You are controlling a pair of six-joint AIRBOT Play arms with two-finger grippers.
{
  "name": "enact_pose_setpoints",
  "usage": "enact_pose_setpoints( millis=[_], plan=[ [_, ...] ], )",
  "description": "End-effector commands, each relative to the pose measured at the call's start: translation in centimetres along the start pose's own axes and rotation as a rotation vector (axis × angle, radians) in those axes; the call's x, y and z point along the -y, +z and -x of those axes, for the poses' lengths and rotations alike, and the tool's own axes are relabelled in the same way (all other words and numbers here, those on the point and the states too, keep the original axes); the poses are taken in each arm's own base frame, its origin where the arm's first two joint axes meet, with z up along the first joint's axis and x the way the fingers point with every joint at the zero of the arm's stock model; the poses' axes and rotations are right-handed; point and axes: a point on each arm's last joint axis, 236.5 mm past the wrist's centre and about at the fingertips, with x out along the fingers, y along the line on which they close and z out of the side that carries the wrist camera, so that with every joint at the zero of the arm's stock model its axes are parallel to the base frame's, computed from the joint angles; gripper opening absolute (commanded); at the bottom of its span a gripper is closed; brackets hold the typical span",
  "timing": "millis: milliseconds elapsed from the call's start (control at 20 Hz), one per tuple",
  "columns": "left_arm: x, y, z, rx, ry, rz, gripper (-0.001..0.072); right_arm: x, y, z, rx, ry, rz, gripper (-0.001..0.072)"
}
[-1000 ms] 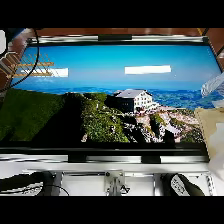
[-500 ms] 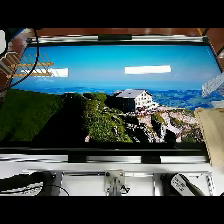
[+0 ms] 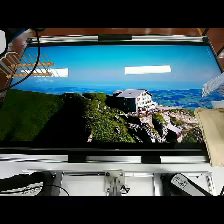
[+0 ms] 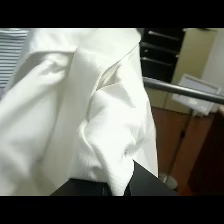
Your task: Fold the shirts.
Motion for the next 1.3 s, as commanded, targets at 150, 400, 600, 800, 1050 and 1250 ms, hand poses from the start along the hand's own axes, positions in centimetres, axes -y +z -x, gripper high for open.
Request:
enact_pose_setpoints(
  millis=[150,400,600,800,1050,1250],
  plan=[
    [0.2,-0.6,0.0,-0.024,-0.010,0.001,0.0537,-10.8,1.4,-1.0,0.128,0.257,-0.012,0.0102],
    [0.6,-1.0,0.0,-0.042,-0.020,0.001,0.0537,-18.4,3.8,0.7,0.277,0.434,-0.047,0.0102],
    [1.0,-1.9,0.1,-0.083,-0.036,0.000,0.0537,-19.7,3.1,0.5,0.262,0.452,-0.056,0.0222],
    [0.9,-1.9,0.1,-0.083,-0.035,0.000,0.0537,-16.4,4.0,2.1,0.218,0.401,-0.074,0.0613],
    [1.6,-3.8,0.4,-0.162,-0.064,0.008,0.0536,-11.8,-0.5,9.0,-0.136,0.372,-0.032,0.0612],
    [2.8,-7.9,1.6,-0.347,-0.110,0.063,0.0536,-20.5,3.8,24.2,0.036,0.962,0.113,0.0612]
  ],
)
